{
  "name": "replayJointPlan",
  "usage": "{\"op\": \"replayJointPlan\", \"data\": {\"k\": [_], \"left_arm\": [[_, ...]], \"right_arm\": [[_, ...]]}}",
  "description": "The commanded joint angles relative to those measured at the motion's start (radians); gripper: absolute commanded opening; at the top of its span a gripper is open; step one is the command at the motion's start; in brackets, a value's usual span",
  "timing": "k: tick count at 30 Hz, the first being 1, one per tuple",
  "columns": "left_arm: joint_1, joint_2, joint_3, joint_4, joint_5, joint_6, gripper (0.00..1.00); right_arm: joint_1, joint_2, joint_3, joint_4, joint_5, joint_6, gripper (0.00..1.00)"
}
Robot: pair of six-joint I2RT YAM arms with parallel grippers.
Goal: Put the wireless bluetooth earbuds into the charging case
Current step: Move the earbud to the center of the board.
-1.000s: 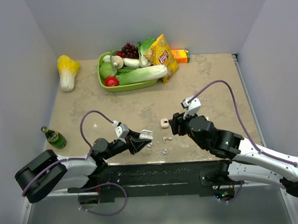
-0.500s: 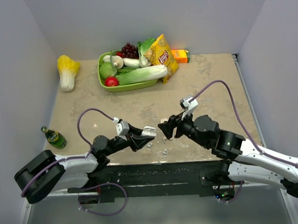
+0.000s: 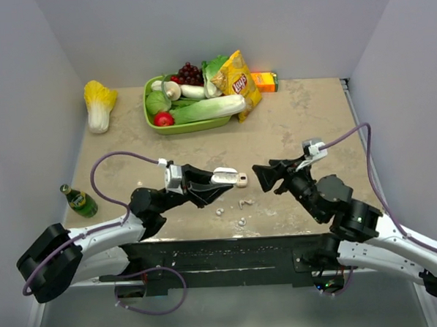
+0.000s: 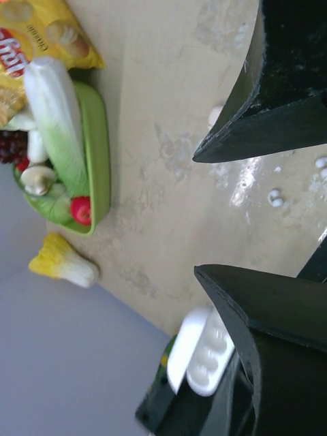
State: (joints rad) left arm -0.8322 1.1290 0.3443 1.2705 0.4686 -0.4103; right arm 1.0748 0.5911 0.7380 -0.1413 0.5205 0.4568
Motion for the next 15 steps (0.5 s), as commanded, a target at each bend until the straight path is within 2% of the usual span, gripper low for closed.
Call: {"op": "replayJointPlan", "data": {"k": [1, 4, 5, 8, 12, 15], "left_arm": [[-0.004, -0.061, 0.039, 0.625, 0.039, -0.010, 0.00], [-0.008, -0.090, 0.021, 0.625, 0.039, 0.005, 0.00], [-0.010, -0.098, 0.004, 0.625, 0.036, 0.013, 0.00], [-0.008, -0.126, -0.042, 0.624, 0.010, 0.037, 0.00], [-0.008, -0.169, -0.120, 0.581, -0.062, 0.085, 0.00], [-0.011, -0.208, -0.191, 0.546, -0.132, 0.111, 0.00]], "right_arm": [[-0.001, 0.070, -0.081, -0.038, 0.121, 0.069, 0.63], [-0.010, 0.168, -0.112, -0.023, 0.092, 0.106, 0.58], [-0.028, 0.232, -0.129, -0.012, 0.034, 0.111, 0.57], [-0.074, 0.344, -0.155, 0.043, -0.074, 0.131, 0.48], [-0.099, 0.452, -0.158, 0.080, -0.125, 0.118, 0.37], [-0.098, 0.499, -0.157, 0.091, -0.158, 0.097, 0.36]]}}
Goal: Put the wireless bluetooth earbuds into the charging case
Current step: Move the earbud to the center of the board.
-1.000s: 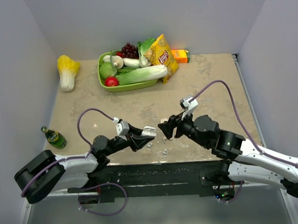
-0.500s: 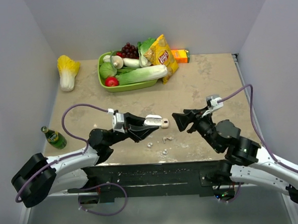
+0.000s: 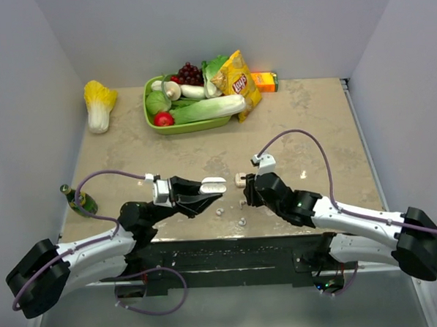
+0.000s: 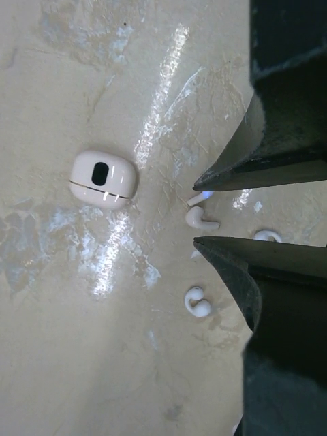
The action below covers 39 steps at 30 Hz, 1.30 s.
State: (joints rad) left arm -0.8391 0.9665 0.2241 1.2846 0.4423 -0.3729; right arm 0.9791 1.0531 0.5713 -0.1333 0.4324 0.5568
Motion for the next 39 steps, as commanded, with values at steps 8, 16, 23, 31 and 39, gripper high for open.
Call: {"op": "replayJointPlan", "data": {"k": [8, 16, 23, 31, 39], "left_arm": [[-0.018, -0.051, -0.158, 0.610, -0.165, 0.069, 0.00], [-0.037, -0.092, -0.160, 0.561, -0.151, 0.055, 0.00], [-0.052, -0.138, -0.183, 0.499, -0.169, 0.068, 0.00], [-0.067, -0.127, -0.180, 0.470, -0.168, 0.084, 0.00], [-0.078, -0.098, -0.177, 0.473, -0.169, 0.085, 0.00]], "right_arm": [[0.022, 0.185, 0.007, 0.250, -0.285, -0.050, 0.37], [0.041, 0.329, 0.053, 0.305, -0.319, -0.077, 0.33], [0.043, 0.268, 0.047, 0.236, -0.267, -0.069, 0.39], [0.047, 0.046, -0.062, 0.041, -0.150, 0.110, 0.42], [0.050, -0.024, -0.136, -0.066, -0.129, 0.279, 0.34]]}}
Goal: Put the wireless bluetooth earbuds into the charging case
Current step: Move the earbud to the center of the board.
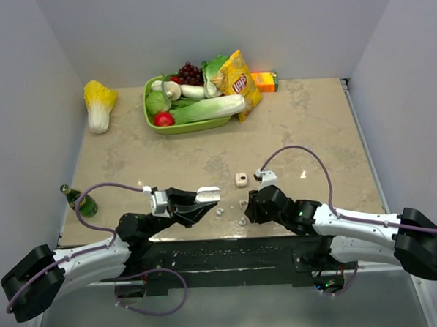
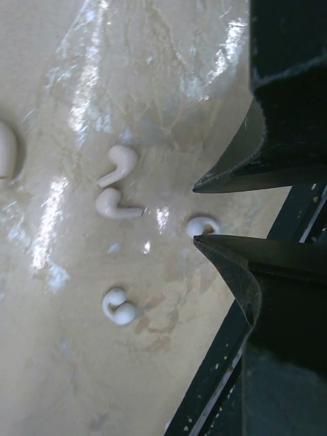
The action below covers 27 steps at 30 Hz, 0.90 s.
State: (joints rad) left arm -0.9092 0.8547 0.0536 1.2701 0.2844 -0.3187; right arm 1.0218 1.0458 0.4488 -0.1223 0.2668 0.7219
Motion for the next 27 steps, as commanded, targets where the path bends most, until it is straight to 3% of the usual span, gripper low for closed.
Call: {"op": "replayJointPlan", "data": {"k": [1, 12, 27], "left_arm": [[-0.010, 0.015, -0.008, 0.489, -0.013, 0.030, 0.00], [-0.016, 0.063, -0.032, 0.549, -0.016, 0.010, 0.00], [-0.022, 0.050, -0.035, 0.531, -0.024, 0.017, 0.00]], "right_arm": [[0.015, -0.017, -0.021, -0.079, 0.034, 0.117, 0.34], [0.076, 0.094, -0.039, 0.021, 0.012, 0.123, 0.33], [0.081, 0.154, -0.044, 0.079, 0.034, 0.126, 0.38]]}}
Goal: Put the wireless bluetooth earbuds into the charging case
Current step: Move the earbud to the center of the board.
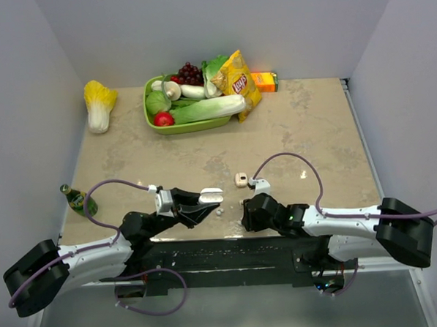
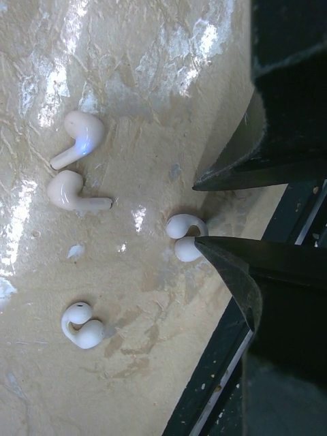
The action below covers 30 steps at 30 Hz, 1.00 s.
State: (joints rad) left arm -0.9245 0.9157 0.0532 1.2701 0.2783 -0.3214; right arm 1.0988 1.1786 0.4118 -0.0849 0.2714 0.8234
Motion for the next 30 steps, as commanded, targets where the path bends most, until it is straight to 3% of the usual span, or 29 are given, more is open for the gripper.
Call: {"op": "replayJointPlan", "data": {"k": [1, 9, 18, 20, 24, 30], "left_arm": [[-0.007, -0.011, -0.035, 0.528, -0.018, 0.019, 0.00], [-0.011, -0.020, -0.033, 0.508, -0.021, 0.027, 0.00], [-0.014, -0.014, -0.030, 0.505, -0.016, 0.030, 0.00], [-0.016, -0.014, -0.033, 0.503, -0.016, 0.030, 0.00], [-0.017, -0.017, -0.033, 0.499, -0.016, 0.031, 0.00], [-0.019, -0.031, -0.036, 0.486, -0.021, 0.039, 0.00]], "right_arm": [[0.004, 0.026, -0.007, 0.045, 0.028, 0.023, 0.38], [0.004, 0.067, 0.012, 0.073, 0.017, 0.005, 0.38], [0.004, 0.078, 0.016, 0.080, 0.025, -0.017, 0.29], [0.004, 0.075, 0.016, 0.077, 0.028, -0.018, 0.24], [0.004, 0.030, 0.050, 0.001, 0.057, -0.036, 0.03], [0.003, 0.015, 0.249, -0.216, 0.020, -0.231, 0.00]]}}
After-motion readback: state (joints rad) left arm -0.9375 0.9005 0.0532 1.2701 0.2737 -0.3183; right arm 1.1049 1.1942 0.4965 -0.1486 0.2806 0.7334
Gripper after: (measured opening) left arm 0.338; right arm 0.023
